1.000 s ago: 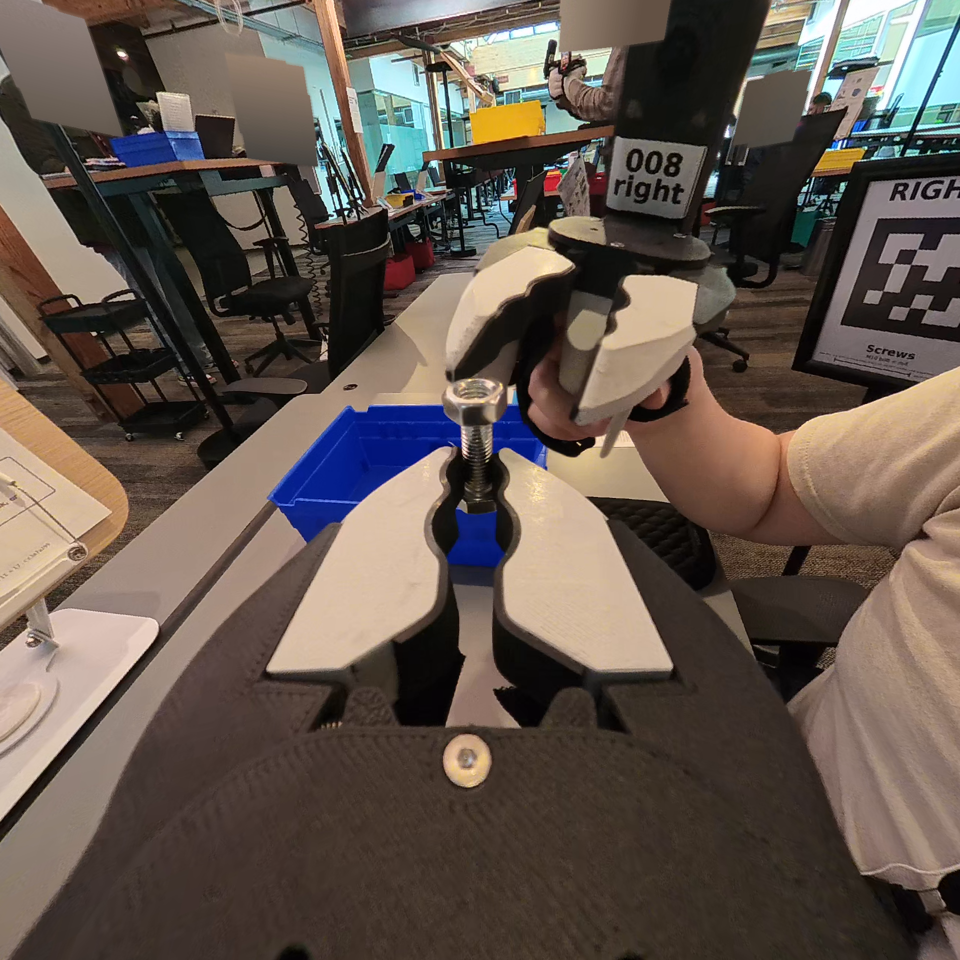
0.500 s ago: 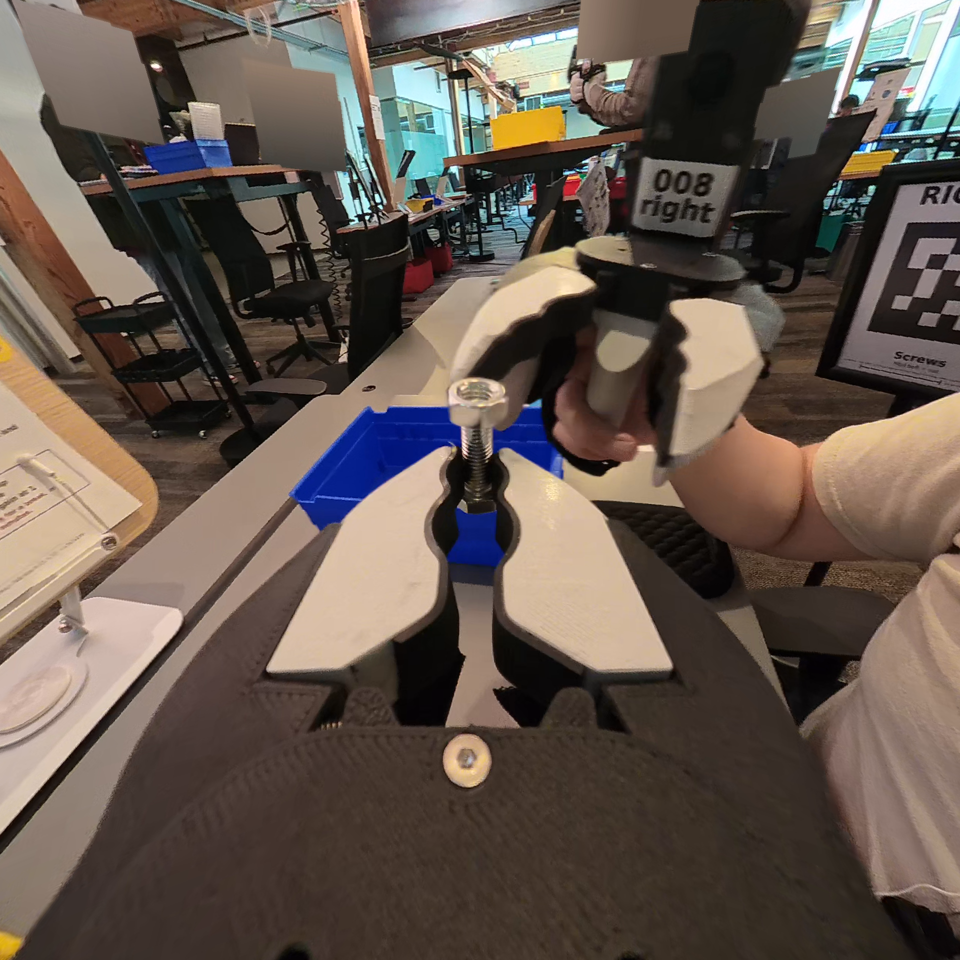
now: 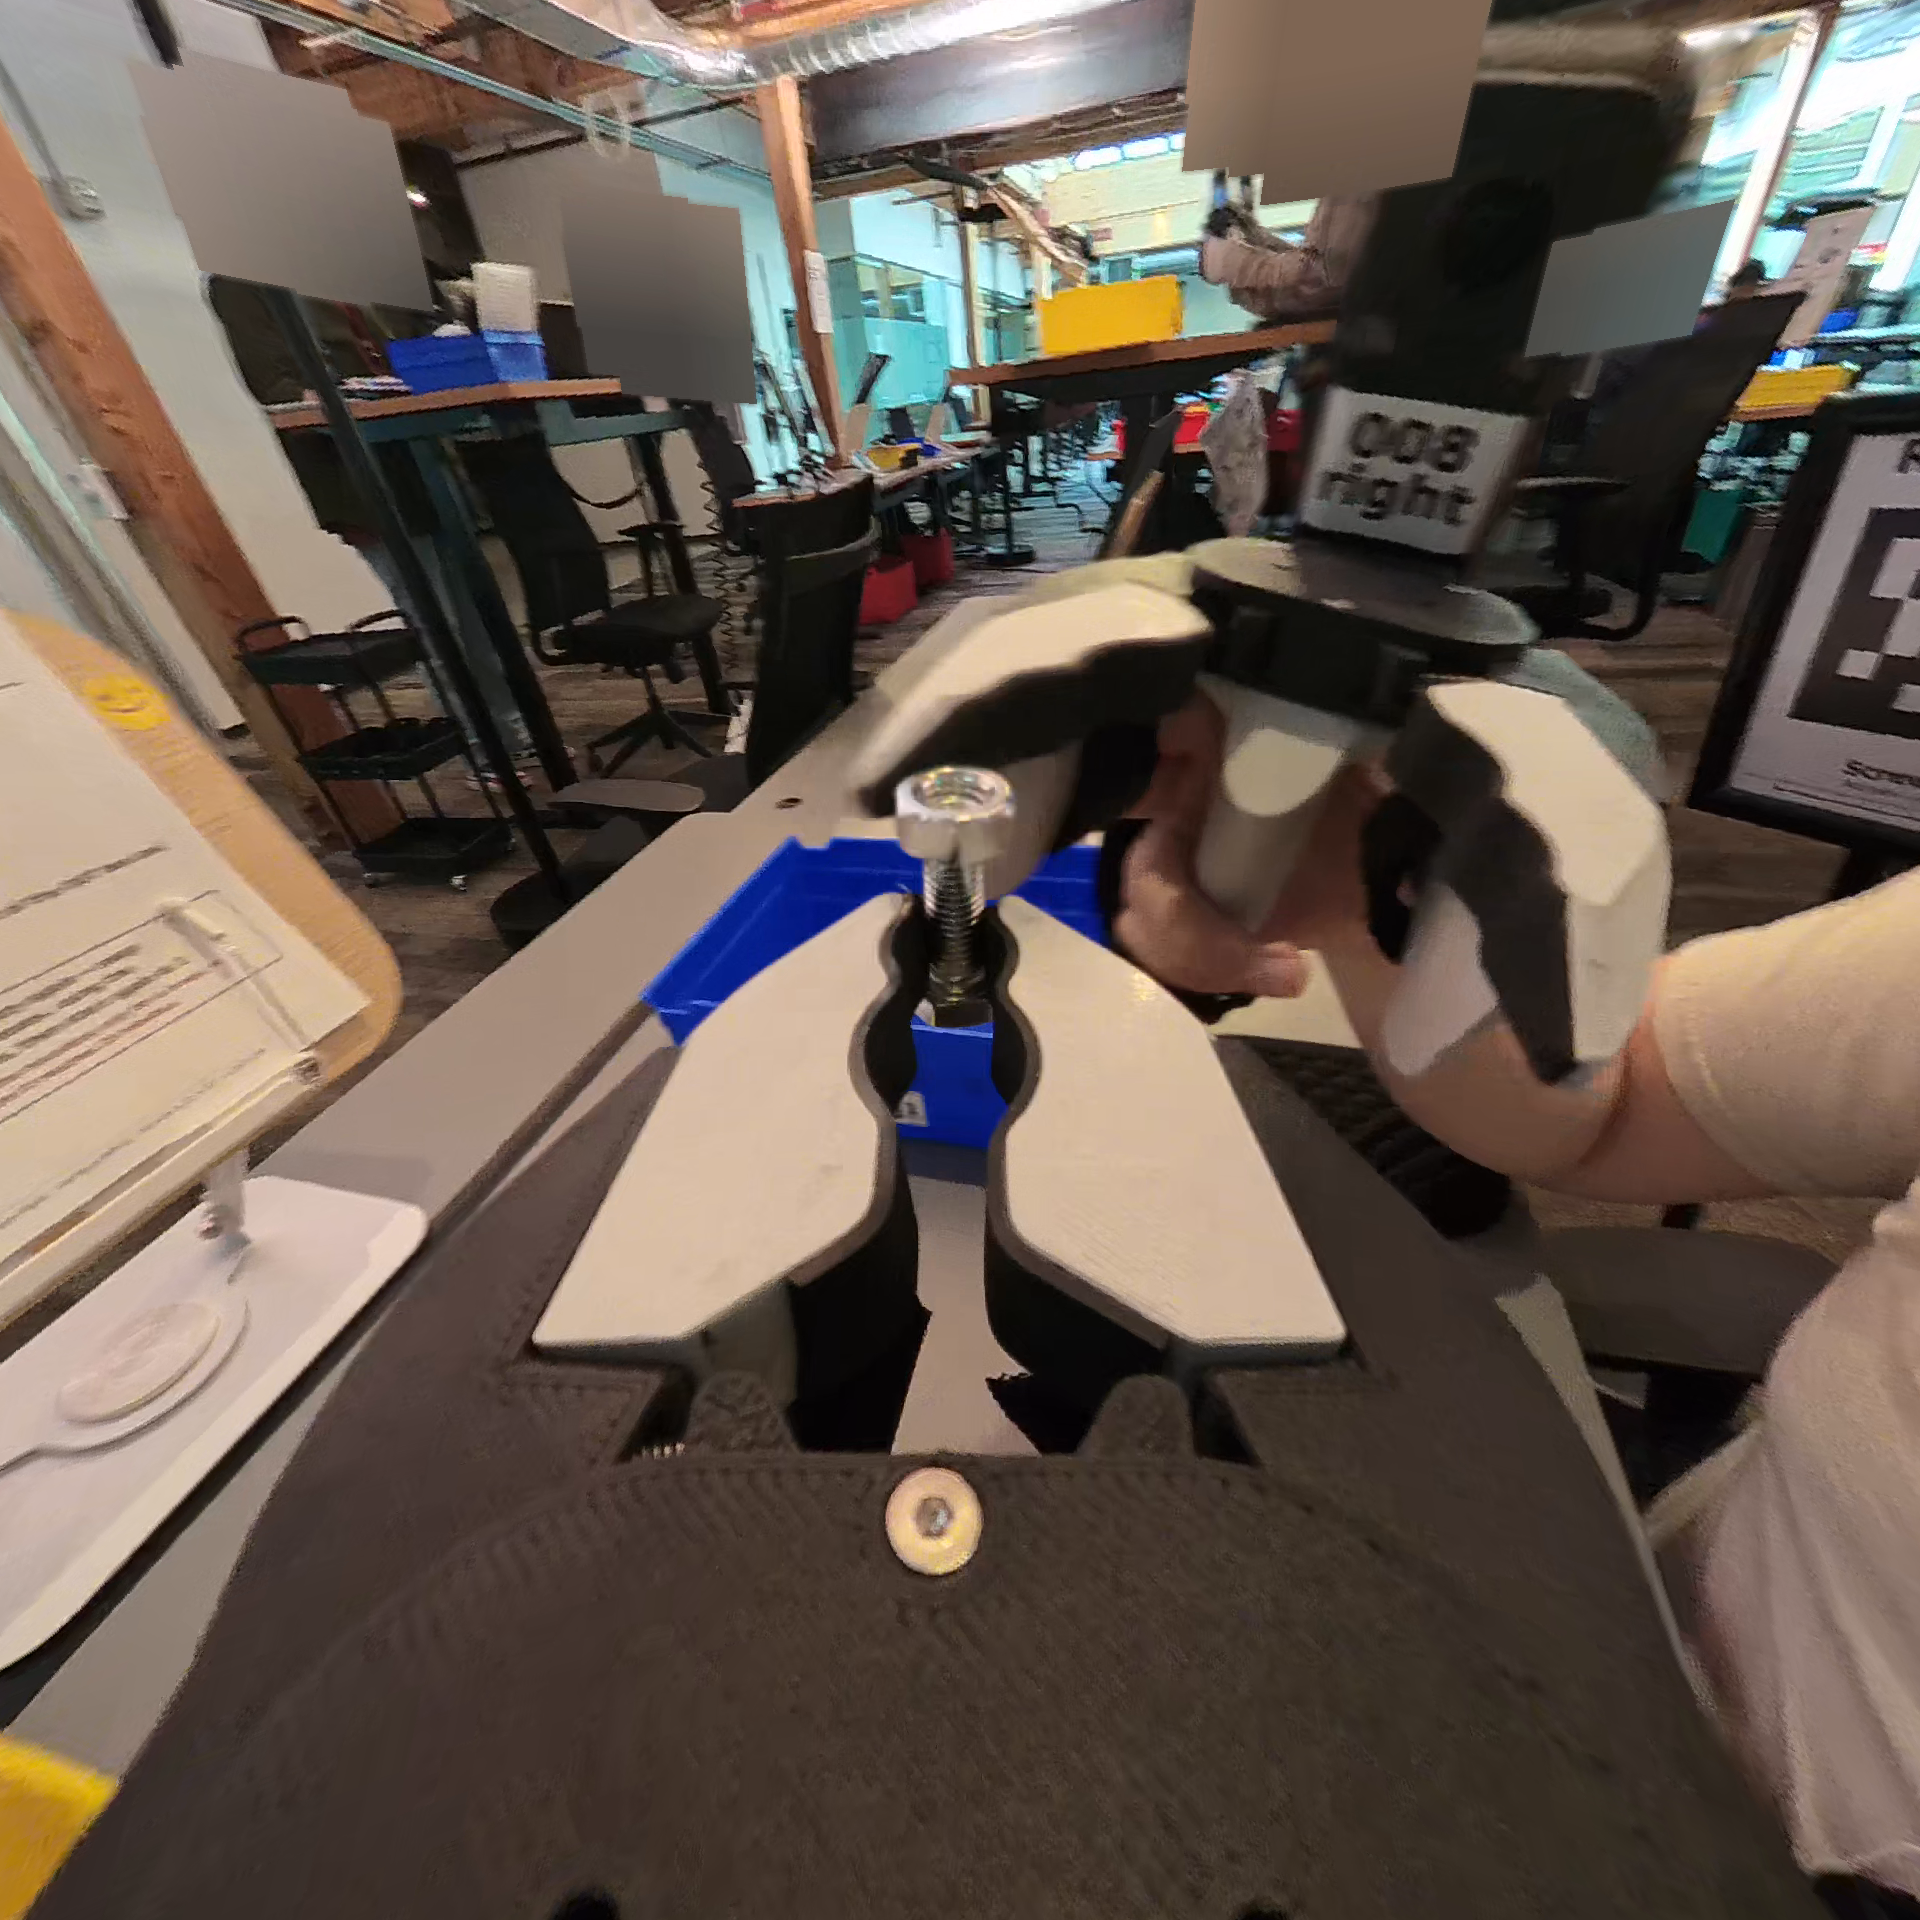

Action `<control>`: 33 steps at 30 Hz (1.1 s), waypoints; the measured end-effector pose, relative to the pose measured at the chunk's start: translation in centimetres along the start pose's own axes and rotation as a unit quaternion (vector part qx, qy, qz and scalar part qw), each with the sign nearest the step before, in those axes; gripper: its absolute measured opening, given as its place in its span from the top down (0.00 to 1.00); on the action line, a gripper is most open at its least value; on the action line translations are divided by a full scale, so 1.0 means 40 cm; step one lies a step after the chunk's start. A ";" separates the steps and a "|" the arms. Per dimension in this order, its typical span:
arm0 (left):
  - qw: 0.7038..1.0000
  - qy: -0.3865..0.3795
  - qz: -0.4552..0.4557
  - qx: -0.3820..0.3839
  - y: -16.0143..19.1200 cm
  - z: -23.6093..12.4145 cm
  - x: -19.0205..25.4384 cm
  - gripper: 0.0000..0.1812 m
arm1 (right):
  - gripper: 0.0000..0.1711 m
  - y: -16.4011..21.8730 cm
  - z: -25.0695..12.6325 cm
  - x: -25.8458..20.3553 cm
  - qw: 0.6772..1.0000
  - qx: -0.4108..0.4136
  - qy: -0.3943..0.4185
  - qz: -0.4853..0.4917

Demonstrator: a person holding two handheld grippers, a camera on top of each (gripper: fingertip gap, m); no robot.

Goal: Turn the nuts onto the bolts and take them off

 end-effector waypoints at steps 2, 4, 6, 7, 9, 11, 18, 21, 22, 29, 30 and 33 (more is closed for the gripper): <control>1.000 -0.020 -0.007 0.011 -0.005 -0.023 -0.026 0.95 | 0.53 0.001 -0.030 -0.014 1.000 -0.001 -0.006 -0.007; 1.000 -0.010 -0.014 0.017 -0.009 -0.037 -0.032 0.95 | 0.53 -0.009 -0.044 -0.004 1.000 0.010 0.002 -0.005; 1.000 0.004 -0.016 0.024 -0.014 -0.041 -0.024 0.94 | 0.53 -0.016 -0.033 0.031 0.999 0.013 0.028 -0.011; 1.000 0.011 -0.013 0.023 -0.016 -0.039 -0.016 0.94 | 0.53 -0.017 -0.018 0.045 0.999 0.012 0.028 -0.011; 1.000 0.021 -0.006 0.019 -0.016 -0.032 -0.002 0.95 | 0.52 -0.019 0.020 0.048 1.000 0.008 -0.010 0.000; 1.000 0.011 -0.003 0.013 -0.011 -0.027 -0.006 0.95 | 0.51 -0.022 0.050 0.032 0.999 0.005 -0.053 0.003; 0.998 -0.059 -0.035 0.014 0.007 -0.078 -0.103 0.95 | 0.56 -0.003 0.007 0.031 0.999 0.000 -0.030 -0.043; 0.999 -0.006 -0.041 0.021 0.002 -0.053 -0.069 0.95 | 0.54 -0.008 0.012 0.054 0.999 0.026 -0.016 -0.028; 0.999 0.009 -0.038 0.015 0.003 -0.038 -0.054 0.95 | 0.53 -0.006 0.021 0.058 0.999 0.028 -0.017 -0.021; 0.999 -0.027 -0.036 0.001 0.014 -0.024 -0.067 0.95 | 0.50 0.009 0.022 0.034 0.999 -0.002 -0.043 -0.030; 0.998 -0.047 -0.042 0.004 0.015 -0.036 -0.086 0.95 | 0.61 0.007 0.005 0.021 0.997 -0.006 -0.062 -0.038; 0.998 -0.013 -0.059 0.022 0.004 -0.052 -0.078 0.95 | 0.61 -0.021 -0.028 0.043 0.999 0.028 -0.032 -0.017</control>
Point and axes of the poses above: each gripper's, where its closed fingertips meet, z out along the fingers, y out of its underside, x = y × z across the jaws, the point moved 2 cm from there along -z, back along the fingers, and after that the axes turned 15 degrees about -x, right-handed, at the moved point
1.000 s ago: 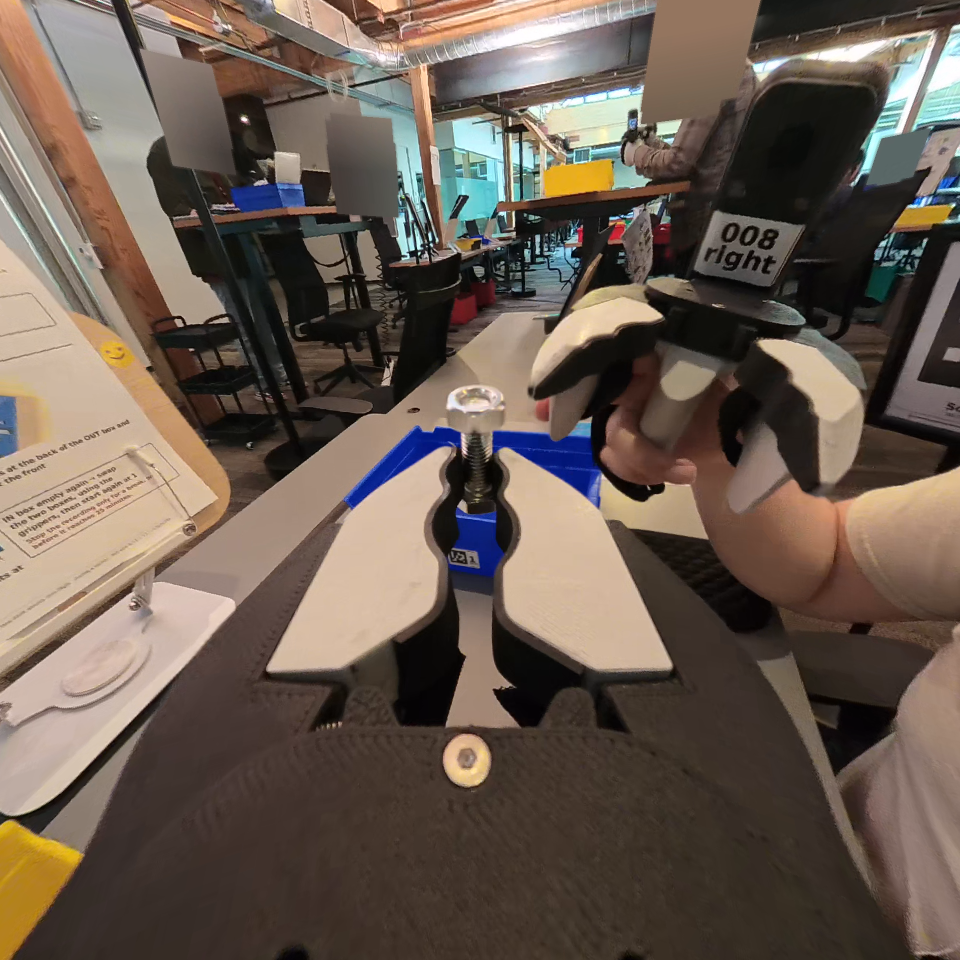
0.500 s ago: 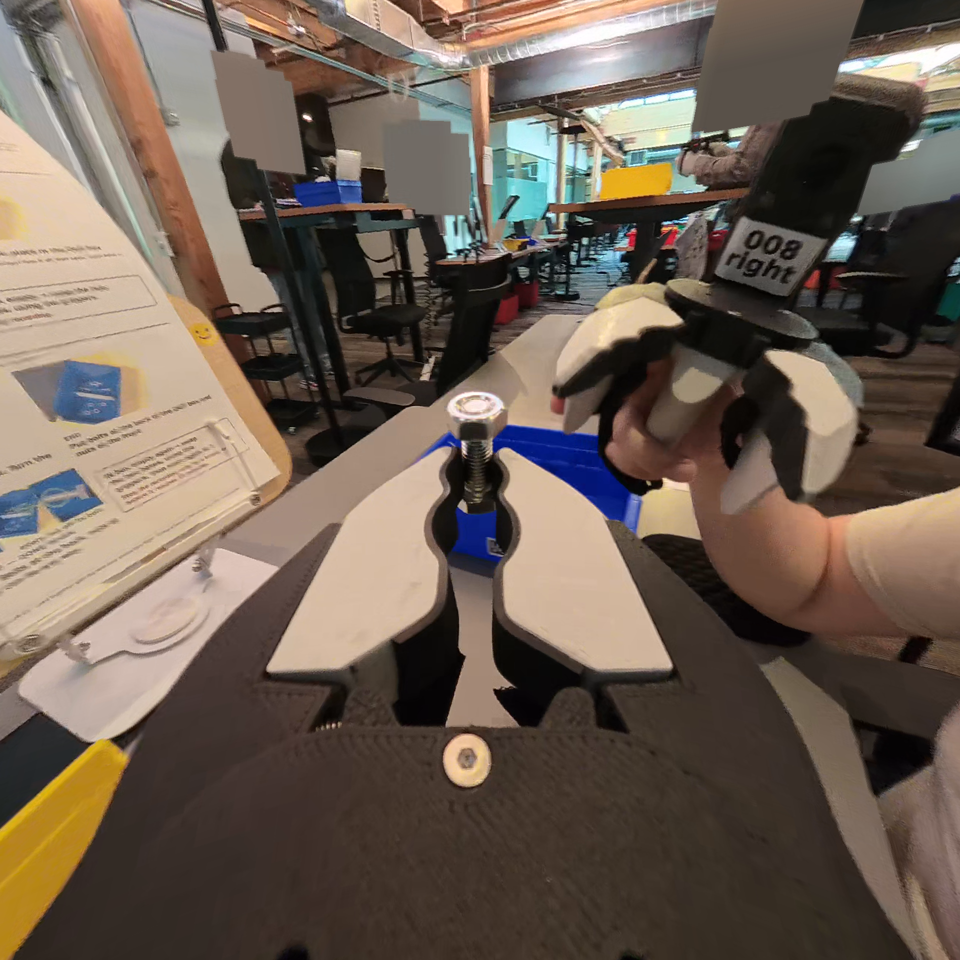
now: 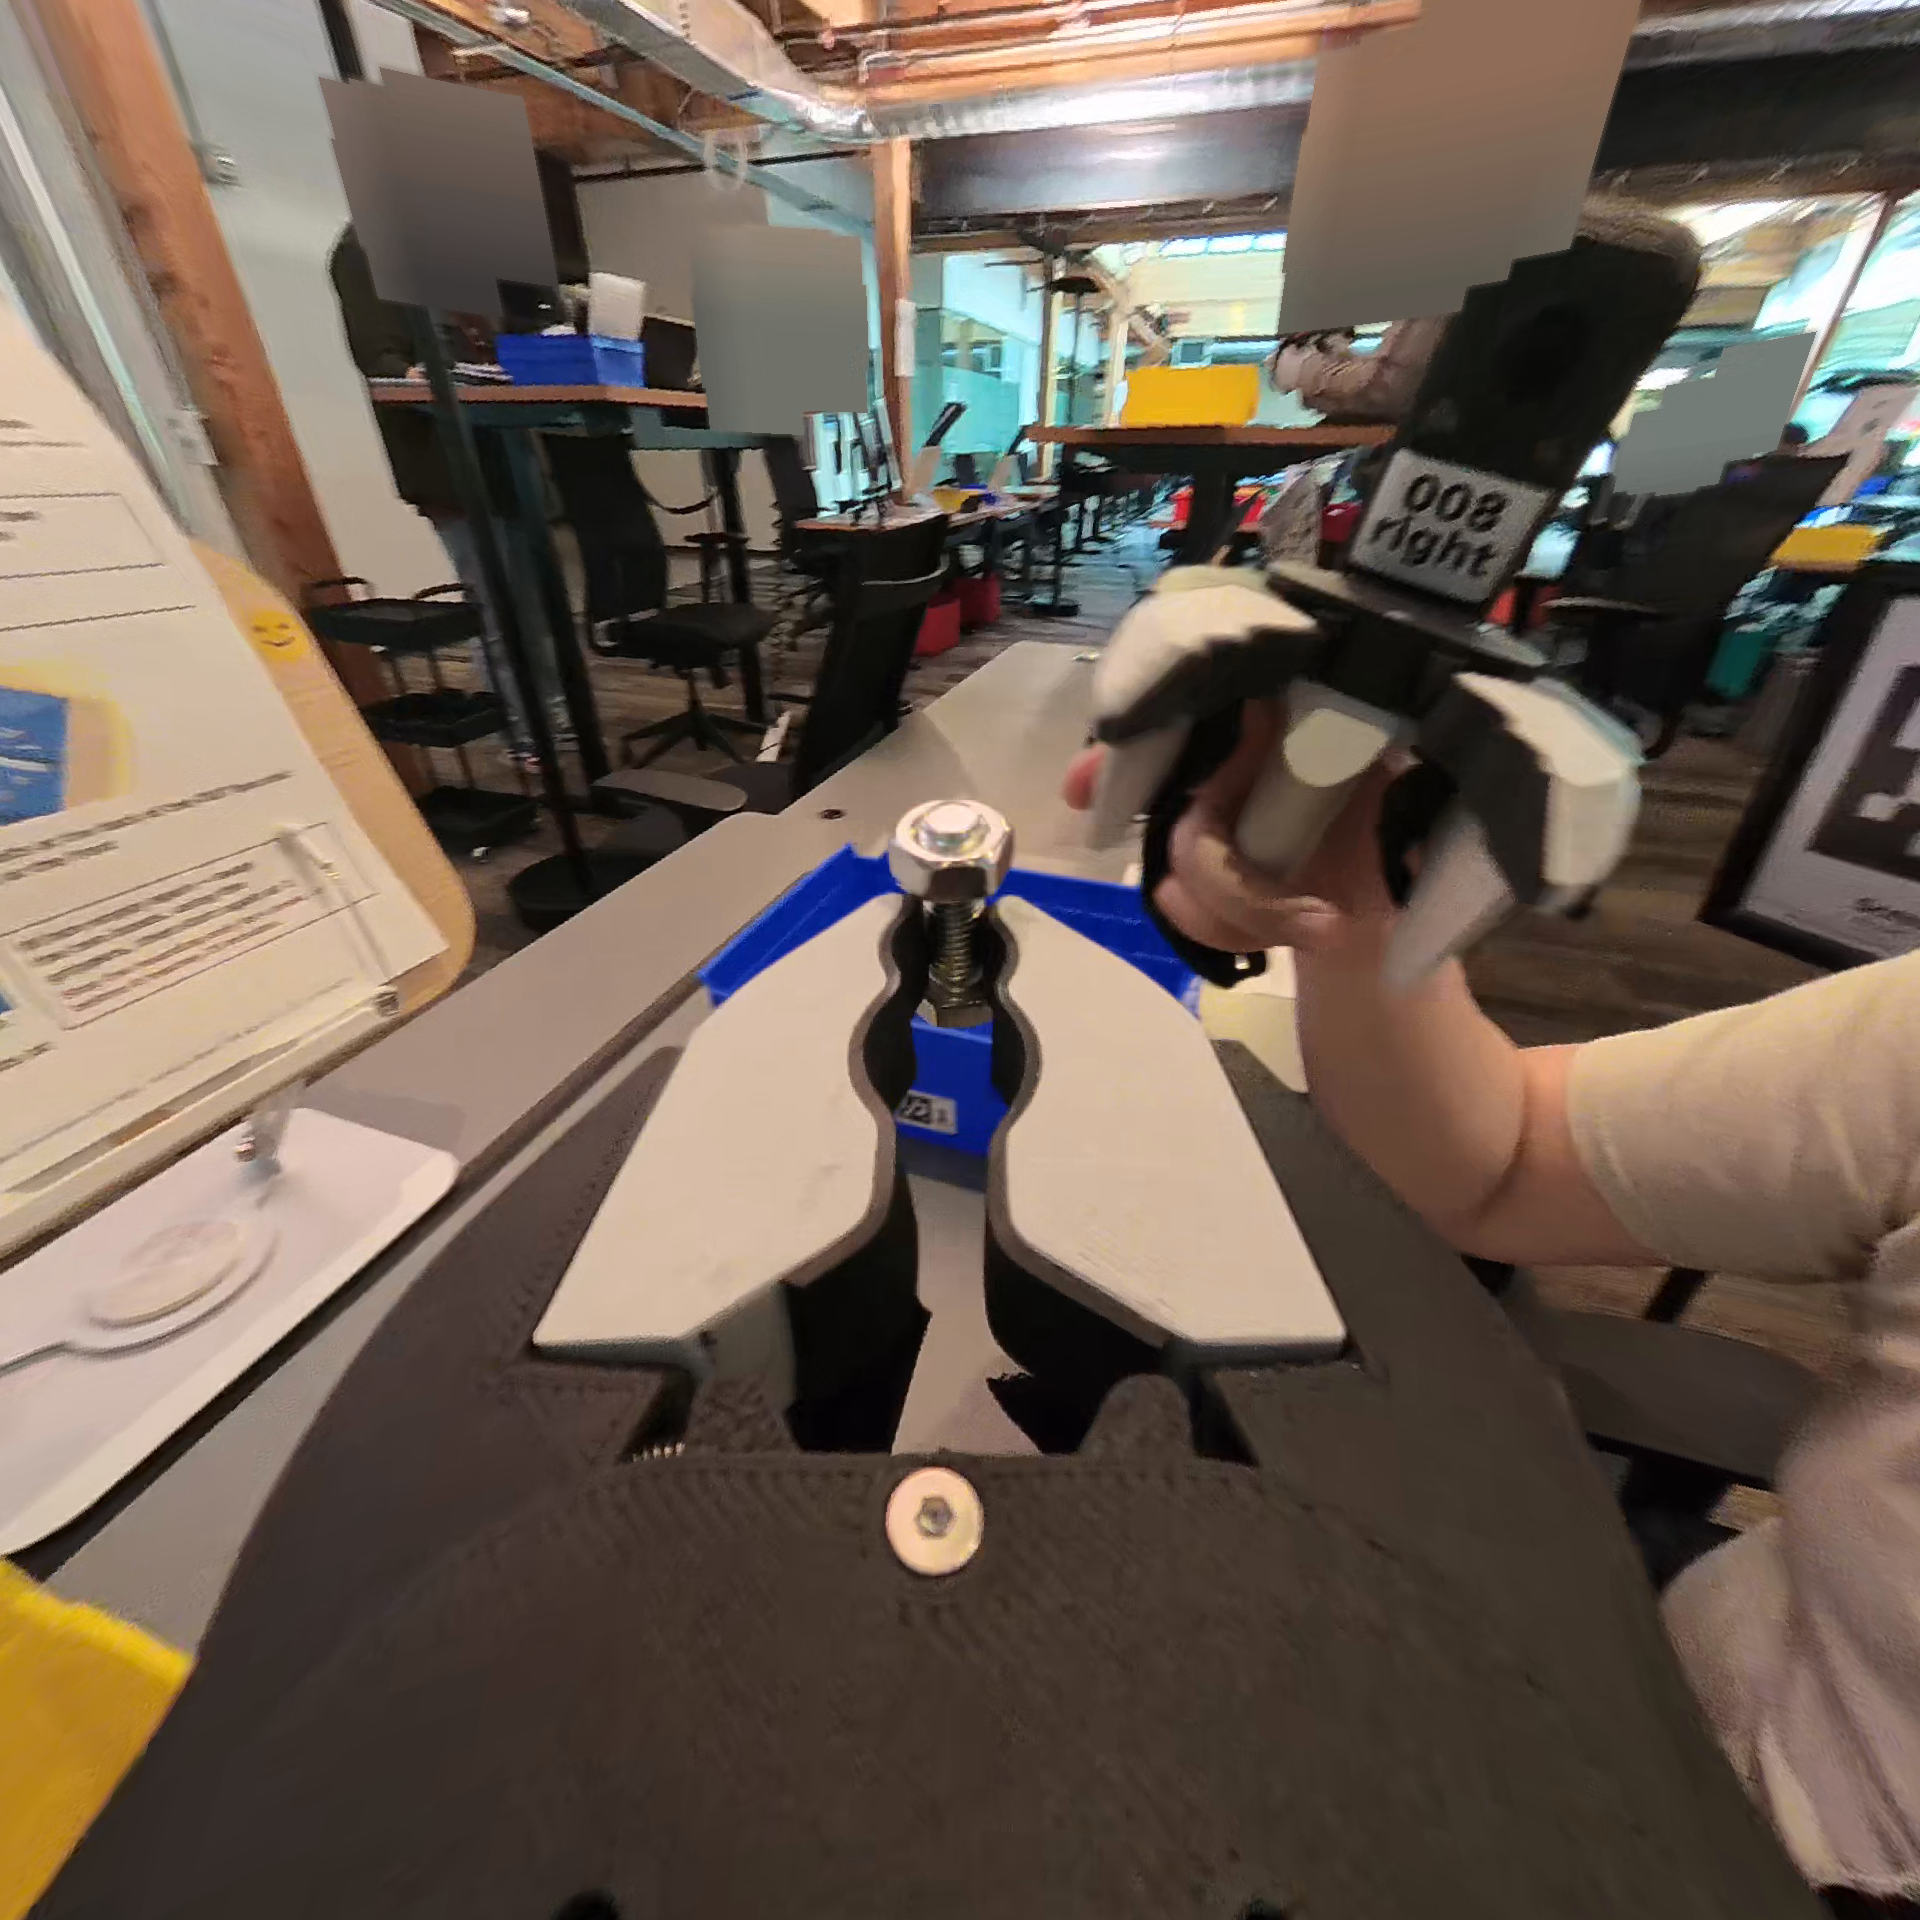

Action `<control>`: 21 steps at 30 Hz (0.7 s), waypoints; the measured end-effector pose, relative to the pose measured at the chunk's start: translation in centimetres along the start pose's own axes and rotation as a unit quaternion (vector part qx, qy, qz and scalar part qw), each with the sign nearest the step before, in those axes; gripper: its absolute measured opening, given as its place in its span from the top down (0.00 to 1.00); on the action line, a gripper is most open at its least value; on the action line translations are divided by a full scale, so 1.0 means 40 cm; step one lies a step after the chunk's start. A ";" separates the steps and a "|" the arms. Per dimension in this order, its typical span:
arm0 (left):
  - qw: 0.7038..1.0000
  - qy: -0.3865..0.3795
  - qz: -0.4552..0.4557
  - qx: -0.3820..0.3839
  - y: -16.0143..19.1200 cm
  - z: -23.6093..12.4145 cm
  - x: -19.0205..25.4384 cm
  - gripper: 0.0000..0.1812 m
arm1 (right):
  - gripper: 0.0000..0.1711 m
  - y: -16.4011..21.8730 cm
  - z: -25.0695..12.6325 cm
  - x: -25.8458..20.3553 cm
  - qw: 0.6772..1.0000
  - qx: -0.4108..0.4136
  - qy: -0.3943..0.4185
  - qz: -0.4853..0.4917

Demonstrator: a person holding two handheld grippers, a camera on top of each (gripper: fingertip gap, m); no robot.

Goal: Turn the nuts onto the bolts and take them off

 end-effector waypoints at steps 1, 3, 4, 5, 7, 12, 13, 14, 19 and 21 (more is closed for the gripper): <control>1.000 0.011 0.002 0.003 -0.004 0.001 0.013 0.95 | 0.59 -0.004 -0.002 0.015 1.000 0.009 0.027 -0.002; 1.000 0.020 0.017 -0.008 -0.003 0.013 0.038 0.95 | 0.54 0.002 0.011 0.025 0.999 0.011 0.047 -0.005; 0.999 0.021 0.025 -0.012 -0.002 0.019 0.047 0.95 | 0.54 0.007 0.023 0.017 0.999 0.007 0.034 -0.002; 0.999 0.025 0.031 -0.017 -0.001 0.025 0.057 0.95 | 0.54 0.011 0.036 0.003 1.000 0.003 0.015 0.001; 0.998 0.036 0.036 -0.025 0.002 0.032 0.072 0.95 | 0.54 0.020 0.057 -0.015 1.000 -0.011 -0.004 0.002; 0.999 -0.041 0.031 -0.011 -0.013 -0.017 0.013 0.95 | 0.70 0.008 0.017 -0.068 0.998 -0.035 -0.040 -0.037; 0.999 -0.039 0.030 -0.005 -0.017 -0.030 0.008 0.95 | 0.70 -0.003 0.004 -0.073 0.998 -0.030 -0.039 -0.031; 1.000 -0.019 0.025 -0.003 -0.018 -0.036 0.014 0.95 | 0.70 -0.009 -0.004 -0.060 0.999 -0.026 -0.015 -0.028; 0.998 0.058 0.034 -0.020 -0.010 0.007 0.084 0.95 | 0.59 0.002 0.013 0.010 0.998 -0.002 0.062 -0.029; 0.996 0.071 0.045 -0.030 -0.002 0.026 0.103 0.95 | 0.59 0.014 0.036 0.002 1.000 -0.003 0.021 0.002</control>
Point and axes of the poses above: each gripper's, where its closed fingertips meet, z out along the fingers, y out of its underside, x = y × z across the jaws, the point moved 2 cm from there along -z, back along the fingers, and after that the axes turned 15 degrees about -x, right-handed, at the moved point
